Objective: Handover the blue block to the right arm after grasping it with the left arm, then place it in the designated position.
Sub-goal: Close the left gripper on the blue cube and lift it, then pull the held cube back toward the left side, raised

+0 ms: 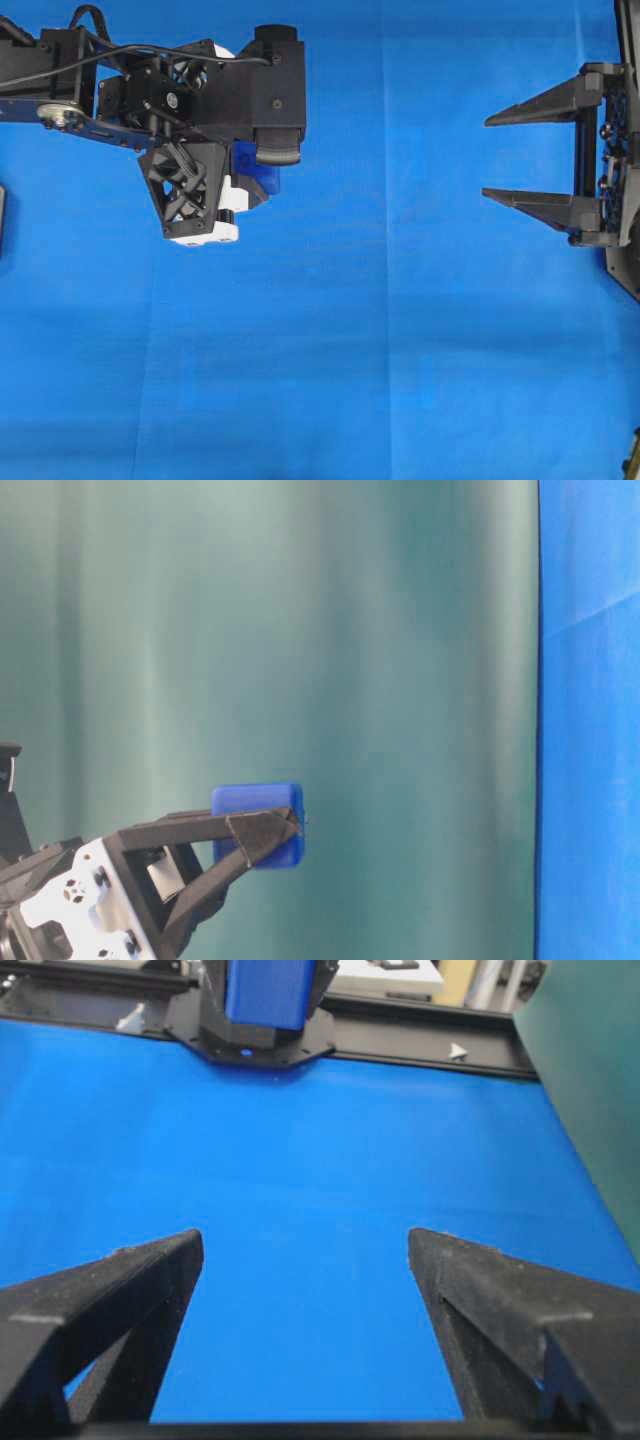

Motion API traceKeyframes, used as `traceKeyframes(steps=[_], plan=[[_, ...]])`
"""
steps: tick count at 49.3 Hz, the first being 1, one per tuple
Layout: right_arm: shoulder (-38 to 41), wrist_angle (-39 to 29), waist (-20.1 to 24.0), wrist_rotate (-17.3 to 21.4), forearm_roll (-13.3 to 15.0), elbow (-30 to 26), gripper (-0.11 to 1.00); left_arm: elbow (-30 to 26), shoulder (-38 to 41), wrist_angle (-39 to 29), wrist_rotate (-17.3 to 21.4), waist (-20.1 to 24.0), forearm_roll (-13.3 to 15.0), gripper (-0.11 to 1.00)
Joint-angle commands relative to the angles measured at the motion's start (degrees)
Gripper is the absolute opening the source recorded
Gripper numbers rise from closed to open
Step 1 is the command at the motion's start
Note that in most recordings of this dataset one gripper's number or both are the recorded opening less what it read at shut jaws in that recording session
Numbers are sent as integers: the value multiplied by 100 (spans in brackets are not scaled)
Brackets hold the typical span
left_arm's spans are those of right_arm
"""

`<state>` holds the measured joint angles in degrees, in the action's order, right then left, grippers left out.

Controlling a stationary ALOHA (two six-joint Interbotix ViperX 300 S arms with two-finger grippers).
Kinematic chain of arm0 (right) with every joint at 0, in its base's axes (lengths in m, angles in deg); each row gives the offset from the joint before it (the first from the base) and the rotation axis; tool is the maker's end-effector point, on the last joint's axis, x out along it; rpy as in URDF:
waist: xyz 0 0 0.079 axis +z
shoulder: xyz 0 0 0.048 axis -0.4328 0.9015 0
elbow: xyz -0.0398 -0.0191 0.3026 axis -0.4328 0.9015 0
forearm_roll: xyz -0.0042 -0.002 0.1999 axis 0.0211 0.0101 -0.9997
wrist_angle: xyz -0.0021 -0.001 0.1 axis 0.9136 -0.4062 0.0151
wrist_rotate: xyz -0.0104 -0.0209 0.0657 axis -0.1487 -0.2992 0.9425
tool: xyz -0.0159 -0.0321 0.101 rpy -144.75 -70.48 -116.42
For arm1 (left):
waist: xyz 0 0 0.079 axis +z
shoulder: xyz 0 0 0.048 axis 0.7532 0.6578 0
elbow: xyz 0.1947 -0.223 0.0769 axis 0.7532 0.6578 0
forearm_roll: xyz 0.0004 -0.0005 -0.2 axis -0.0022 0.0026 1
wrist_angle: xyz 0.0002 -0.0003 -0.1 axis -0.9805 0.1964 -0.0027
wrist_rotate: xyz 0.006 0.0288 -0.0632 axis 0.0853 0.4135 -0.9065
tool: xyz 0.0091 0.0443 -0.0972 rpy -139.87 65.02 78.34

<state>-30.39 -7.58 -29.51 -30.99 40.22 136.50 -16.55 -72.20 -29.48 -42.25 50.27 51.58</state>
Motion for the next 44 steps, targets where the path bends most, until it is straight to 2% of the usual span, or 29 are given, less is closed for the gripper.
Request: traceKeyframes(steps=[1, 33, 39, 44], plan=[[18, 18, -9, 0, -18, -141, 97, -132, -404, 18, 0, -9, -18, 46], [18, 18, -9, 0, -18, -149, 97, -97, -422, 88, -26, -9, -18, 46], [18, 18, -9, 0, -18, -149, 97, 35, -519, 378, -35, -9, -18, 46], [18, 18, -9, 0, -18, -141, 97, 290, -694, 870, -35, -9, -9, 46]])
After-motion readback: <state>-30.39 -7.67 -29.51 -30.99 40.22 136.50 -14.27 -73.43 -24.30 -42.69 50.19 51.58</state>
